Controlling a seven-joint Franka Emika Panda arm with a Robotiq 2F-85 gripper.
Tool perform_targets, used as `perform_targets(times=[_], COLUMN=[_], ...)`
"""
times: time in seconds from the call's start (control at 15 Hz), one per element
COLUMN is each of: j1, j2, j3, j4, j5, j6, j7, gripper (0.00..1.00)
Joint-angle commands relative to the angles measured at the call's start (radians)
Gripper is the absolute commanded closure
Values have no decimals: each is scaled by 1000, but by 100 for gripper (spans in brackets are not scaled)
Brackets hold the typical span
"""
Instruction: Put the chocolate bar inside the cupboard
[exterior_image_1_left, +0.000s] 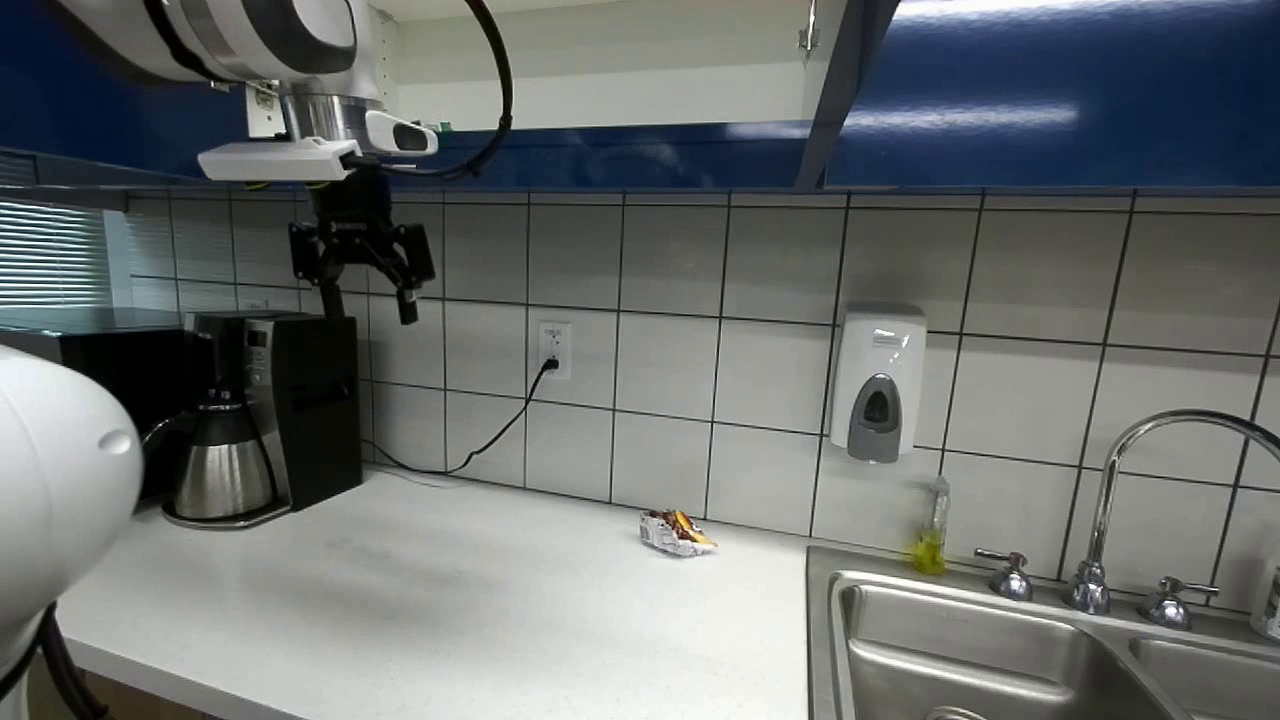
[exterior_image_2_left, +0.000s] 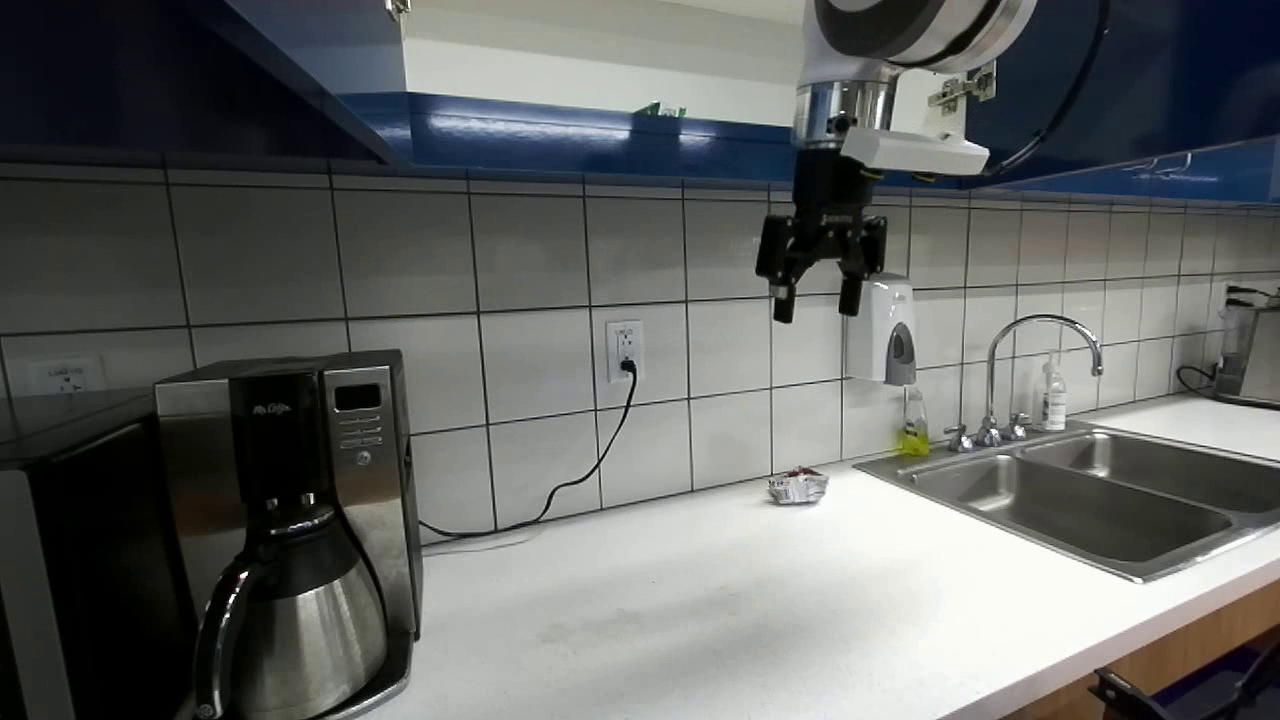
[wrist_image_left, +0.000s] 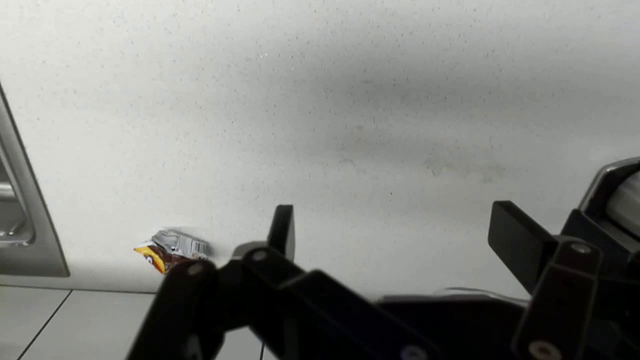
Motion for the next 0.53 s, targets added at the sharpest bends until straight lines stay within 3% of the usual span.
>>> perform_targets(times=[0.0, 0.47], j1=[7, 6], j2=[-38, 0], j3=[8, 18], j4=[-72, -95], j5=[22, 10], j6=[-29, -20], j7=[-38, -25], gripper=[0, 0])
